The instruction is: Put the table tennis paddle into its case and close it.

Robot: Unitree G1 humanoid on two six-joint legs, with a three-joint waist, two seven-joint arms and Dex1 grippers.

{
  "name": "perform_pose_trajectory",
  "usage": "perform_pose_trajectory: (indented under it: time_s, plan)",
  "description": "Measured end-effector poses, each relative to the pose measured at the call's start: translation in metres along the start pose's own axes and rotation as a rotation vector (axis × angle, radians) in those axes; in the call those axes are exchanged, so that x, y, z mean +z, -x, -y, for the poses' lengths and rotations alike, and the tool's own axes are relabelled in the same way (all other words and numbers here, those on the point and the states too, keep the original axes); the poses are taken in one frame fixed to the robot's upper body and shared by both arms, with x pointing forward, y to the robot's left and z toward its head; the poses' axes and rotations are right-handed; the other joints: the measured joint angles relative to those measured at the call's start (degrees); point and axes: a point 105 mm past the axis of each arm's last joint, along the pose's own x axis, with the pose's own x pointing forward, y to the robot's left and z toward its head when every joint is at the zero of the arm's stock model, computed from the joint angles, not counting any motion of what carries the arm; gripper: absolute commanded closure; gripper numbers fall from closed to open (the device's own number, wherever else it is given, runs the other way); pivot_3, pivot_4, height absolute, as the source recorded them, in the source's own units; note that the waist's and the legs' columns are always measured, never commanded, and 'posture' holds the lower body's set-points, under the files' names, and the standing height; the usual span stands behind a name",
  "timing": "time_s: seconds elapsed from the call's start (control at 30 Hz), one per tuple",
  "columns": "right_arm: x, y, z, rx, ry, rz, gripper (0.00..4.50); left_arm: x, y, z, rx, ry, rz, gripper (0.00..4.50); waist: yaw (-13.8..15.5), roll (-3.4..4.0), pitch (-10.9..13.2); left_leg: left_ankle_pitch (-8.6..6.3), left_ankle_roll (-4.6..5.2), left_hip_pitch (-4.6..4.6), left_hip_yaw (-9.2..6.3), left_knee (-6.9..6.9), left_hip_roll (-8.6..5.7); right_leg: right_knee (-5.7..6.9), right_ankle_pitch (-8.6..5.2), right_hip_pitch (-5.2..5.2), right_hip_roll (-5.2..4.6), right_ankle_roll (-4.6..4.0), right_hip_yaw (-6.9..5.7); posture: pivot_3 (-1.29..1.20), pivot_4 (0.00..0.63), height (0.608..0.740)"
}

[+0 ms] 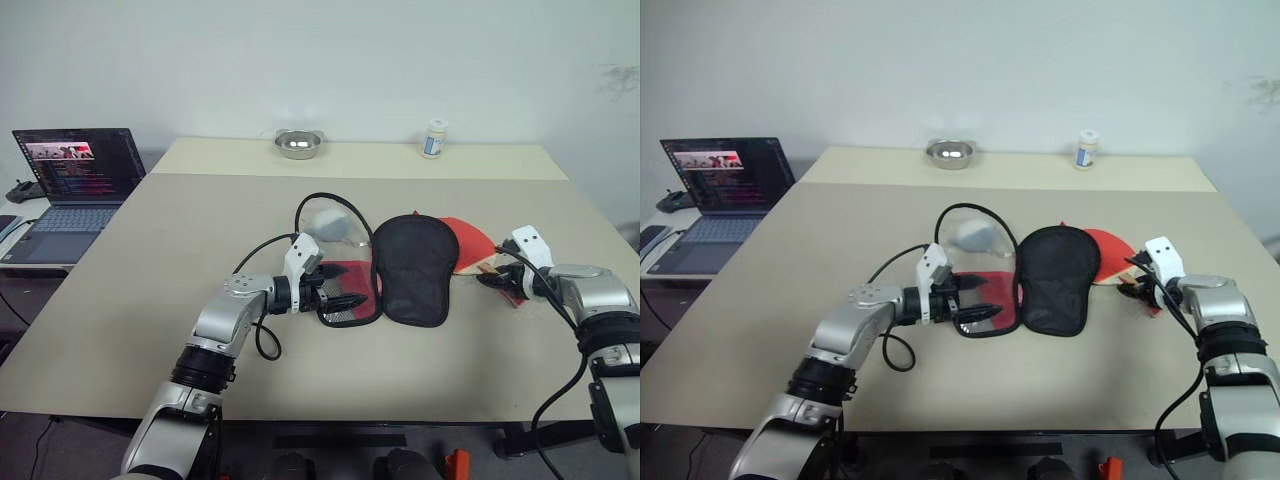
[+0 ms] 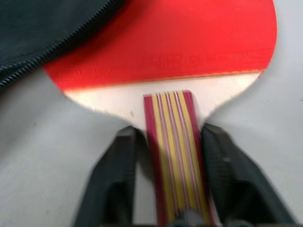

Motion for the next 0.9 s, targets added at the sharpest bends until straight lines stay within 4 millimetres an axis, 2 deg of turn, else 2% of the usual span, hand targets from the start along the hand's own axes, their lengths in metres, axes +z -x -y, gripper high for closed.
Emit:
perform_pose_trajectory:
  time_s: [0.13, 0.23, 0.4, 0.47, 0.53, 0.63, 0.7, 0.83, 0.9]
  plan:
    - [-0.001, 0.002, 0.006, -0.047, -0.014, 0.005, 3.4, 0.001, 0.0, 0.0, 0.0, -0.006, 0.003, 0.0, 0.0, 0.0, 0.0, 0.0, 0.0, 0.0, 0.02, 0.0, -0.03, -0.01, 0.0, 0.01, -0.04, 0.01, 0.01, 0.0, 0.15, 0.74]
    - [-0.005, 0.011, 0.023, -0.14, -0.032, 0.002, 3.4, 0.0, 0.0, 0.0, 0.001, -0.004, 0.003, 0.0, 0.6, 0.05, 0.0, 0.0, 0.0, -0.1, -0.01, 0.0, -0.09, -0.03, 0.0, -0.04, -0.1, 0.01, -0.04, 0.0, 0.15, 0.74]
    - [-0.005, 0.042, 0.052, -0.273, -0.037, 0.008, 3.4, -0.001, 0.0, 0.001, 0.001, -0.001, 0.003, 0.0, 0.6, 0.17, 0.1, 0.0, 0.01, -0.25, 0.06, -0.05, -0.08, -0.12, 0.0, -0.17, -0.1, 0.01, 0.02, 0.0, 0.15, 0.74]
    - [0.003, 0.056, 0.056, -0.308, -0.018, 0.031, 3.4, -0.001, -0.001, 0.001, -0.002, -0.001, 0.005, 0.0, 0.4, 0.21, 0.1, 0.0, 0.01, -0.25, 0.03, -0.1, -0.05, -0.11, 0.0, -0.19, -0.08, 0.01, 0.01, 0.0, 0.15, 0.74]
    - [0.015, 0.07, 0.051, -0.317, -0.02, 0.076, 3.4, -0.001, -0.004, 0.003, -0.008, 0.001, 0.01, 0.0, 0.2, 0.26, 0.2, 0.0, 0.01, -0.23, 0.03, -0.12, 0.0, -0.08, 0.0, -0.2, -0.04, 0.01, 0.02, 0.0, 0.15, 0.74]
    - [0.041, 0.084, 0.024, -0.283, -0.047, 0.176, 3.4, -0.001, -0.007, 0.006, -0.02, 0.002, 0.012, 0.0, -0.3, 0.3, 0.1, 0.0, 0.0, -0.16, -0.03, -0.1, 0.14, -0.02, 0.0, -0.2, -0.04, 0.01, 0.05, 0.0, 0.15, 0.74]
    - [0.059, 0.083, -0.018, -0.196, -0.118, 0.265, 3.4, -0.001, -0.007, 0.006, -0.021, 0.0, 0.014, 0.0, -0.8, 0.3, 0.1, 0.02, -0.04, -0.09, -0.11, -0.1, 0.32, 0.05, 0.02, -0.17, 0.07, -0.02, -0.01, 0.0, 0.15, 0.74]
    - [0.062, 0.059, -0.101, -0.019, -0.334, 0.287, 3.4, -0.001, -0.009, 0.007, -0.03, -0.001, 0.018, 0.0, -1.0, 0.3, 0.1, 0.12, -0.23, -0.04, -0.13, -0.06, 0.44, 0.56, -0.07, -0.29, 0.13, -0.18, -0.09, 0.0, 0.15, 0.74]
    - [0.062, 0.052, -0.125, 0.009, -0.422, 0.271, 3.4, -0.001, -0.01, 0.008, -0.039, -0.005, 0.021, 0.0, -1.0, 0.31, 0.1, 0.19, -0.34, -0.08, -0.12, -0.07, 0.41, 0.72, -0.09, -0.42, 0.12, -0.23, -0.09, 0.0, 0.15, 0.74]
